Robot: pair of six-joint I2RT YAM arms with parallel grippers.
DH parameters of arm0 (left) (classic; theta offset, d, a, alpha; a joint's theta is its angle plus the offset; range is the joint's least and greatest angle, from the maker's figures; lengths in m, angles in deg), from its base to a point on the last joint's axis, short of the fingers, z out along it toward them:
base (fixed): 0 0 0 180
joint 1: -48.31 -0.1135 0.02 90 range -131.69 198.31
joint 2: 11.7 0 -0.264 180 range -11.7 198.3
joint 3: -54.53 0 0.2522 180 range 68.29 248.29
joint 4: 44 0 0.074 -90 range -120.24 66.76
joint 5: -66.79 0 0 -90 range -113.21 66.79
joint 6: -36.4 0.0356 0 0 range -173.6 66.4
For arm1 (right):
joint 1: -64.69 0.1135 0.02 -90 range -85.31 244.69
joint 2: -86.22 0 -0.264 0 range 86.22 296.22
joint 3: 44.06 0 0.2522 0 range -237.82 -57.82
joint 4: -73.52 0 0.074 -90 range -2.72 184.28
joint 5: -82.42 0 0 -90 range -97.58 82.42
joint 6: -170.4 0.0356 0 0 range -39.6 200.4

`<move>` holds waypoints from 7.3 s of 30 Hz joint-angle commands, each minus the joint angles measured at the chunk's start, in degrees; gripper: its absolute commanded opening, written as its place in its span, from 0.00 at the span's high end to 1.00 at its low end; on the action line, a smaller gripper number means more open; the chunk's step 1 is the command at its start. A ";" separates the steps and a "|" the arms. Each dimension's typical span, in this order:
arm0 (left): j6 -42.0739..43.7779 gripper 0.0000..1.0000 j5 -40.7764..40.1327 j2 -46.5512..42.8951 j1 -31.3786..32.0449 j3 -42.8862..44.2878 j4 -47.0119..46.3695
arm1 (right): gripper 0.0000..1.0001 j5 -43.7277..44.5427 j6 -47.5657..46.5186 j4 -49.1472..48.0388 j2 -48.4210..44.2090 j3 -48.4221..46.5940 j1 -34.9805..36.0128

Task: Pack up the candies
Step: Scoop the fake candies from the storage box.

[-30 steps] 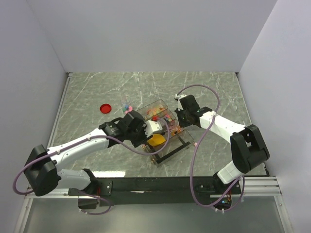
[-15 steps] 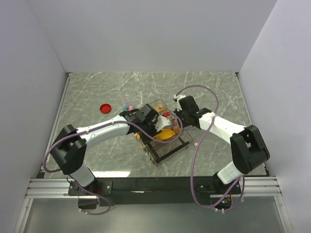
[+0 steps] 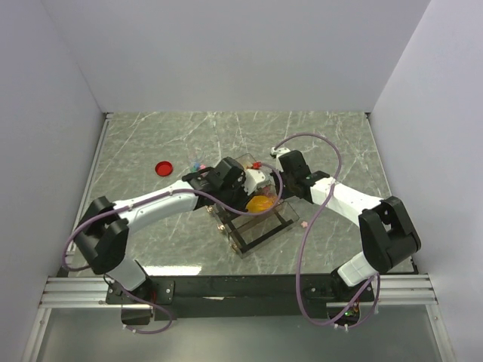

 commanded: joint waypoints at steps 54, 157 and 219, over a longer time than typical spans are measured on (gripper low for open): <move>-19.11 0.99 8.78 -8.98 1.88 -27.35 -54.27 | 1.00 -17.20 10.26 -8.42 0.60 5.89 -1.31; -14.29 0.60 4.13 0.16 6.09 -16.90 -18.17 | 1.00 -20.54 6.83 2.22 7.02 -0.09 -2.80; -25.19 0.40 -3.27 -19.61 0.74 -24.19 -16.66 | 1.00 -18.78 6.48 1.43 5.79 -0.62 -1.75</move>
